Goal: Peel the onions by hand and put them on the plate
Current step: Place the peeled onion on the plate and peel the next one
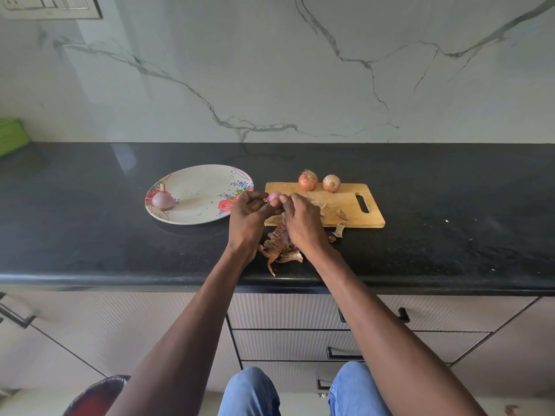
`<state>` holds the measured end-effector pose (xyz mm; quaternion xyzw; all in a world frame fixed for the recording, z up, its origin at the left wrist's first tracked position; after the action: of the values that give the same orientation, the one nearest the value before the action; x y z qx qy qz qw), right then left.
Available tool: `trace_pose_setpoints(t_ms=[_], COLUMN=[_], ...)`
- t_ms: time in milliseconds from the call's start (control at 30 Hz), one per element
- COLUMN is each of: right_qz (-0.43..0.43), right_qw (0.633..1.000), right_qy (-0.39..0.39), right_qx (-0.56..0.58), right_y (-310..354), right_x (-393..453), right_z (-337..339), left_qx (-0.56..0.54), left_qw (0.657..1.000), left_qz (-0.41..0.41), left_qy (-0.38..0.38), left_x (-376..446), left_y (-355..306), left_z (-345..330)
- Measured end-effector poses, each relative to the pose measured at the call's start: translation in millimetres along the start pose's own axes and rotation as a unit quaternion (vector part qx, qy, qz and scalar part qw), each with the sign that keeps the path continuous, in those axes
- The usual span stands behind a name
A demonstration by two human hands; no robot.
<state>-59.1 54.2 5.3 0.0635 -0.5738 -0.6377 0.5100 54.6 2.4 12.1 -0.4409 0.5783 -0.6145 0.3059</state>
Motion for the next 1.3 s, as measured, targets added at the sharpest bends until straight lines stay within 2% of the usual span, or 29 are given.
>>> trace_pose_setpoints(t_ms=[100,367,533,633,800,967,1133,1300], right_qz=[-0.022,-0.027,-0.016,0.018,0.059,0.013,-0.044,-0.054], right_qw=[0.999,0.998,0.995,0.992,0.988,0.99,0.996,0.996], right_qy=[-0.005,-0.035,-0.078,-0.119,-0.141,-0.127,-0.041,-0.012], right_qx=[0.05,0.043,0.053,0.048,0.017,0.068,0.068,0.064], right_y=[-3.4,-5.7,-4.7,1.8,2.9,6.9,1.5,2.0], right_x=[0.5,-1.1,-1.0,-4.4,-2.2,-5.1,-0.8,1.3], right_z=[4.0,3.1,6.4,12.7,15.0,17.0,9.1,12.5], left_qx=[0.0,0.018,0.053,0.017,0.019,0.069,0.18,0.23], left_qw=[1.0,1.0,0.998,0.999,1.0,0.998,0.981,0.965], left_qz=[-0.005,-0.017,-0.019,-0.004,-0.005,0.009,-0.057,-0.116], left_qy=[0.013,0.019,-0.019,-0.042,0.006,0.0,0.04,0.057], left_x=[0.5,0.6,0.8,1.3,2.4,3.0,2.4,3.3], left_y=[0.1,1.6,4.7,3.4,3.0,5.2,3.3,2.5], left_z=[-0.7,-2.1,-2.2,1.5,-0.6,2.3,1.1,-1.1])
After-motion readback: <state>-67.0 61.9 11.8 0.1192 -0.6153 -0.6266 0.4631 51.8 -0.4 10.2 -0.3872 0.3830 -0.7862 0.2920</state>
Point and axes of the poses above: each hand's wrist, its own x-axis towards the middle knuckle, its own z-axis out of the back of the hand, y = z × x, the point moved 2 cm from there along x, towards the middle knuckle, and after that the axes turned 13 degrees about x, right-handed, at the moved point
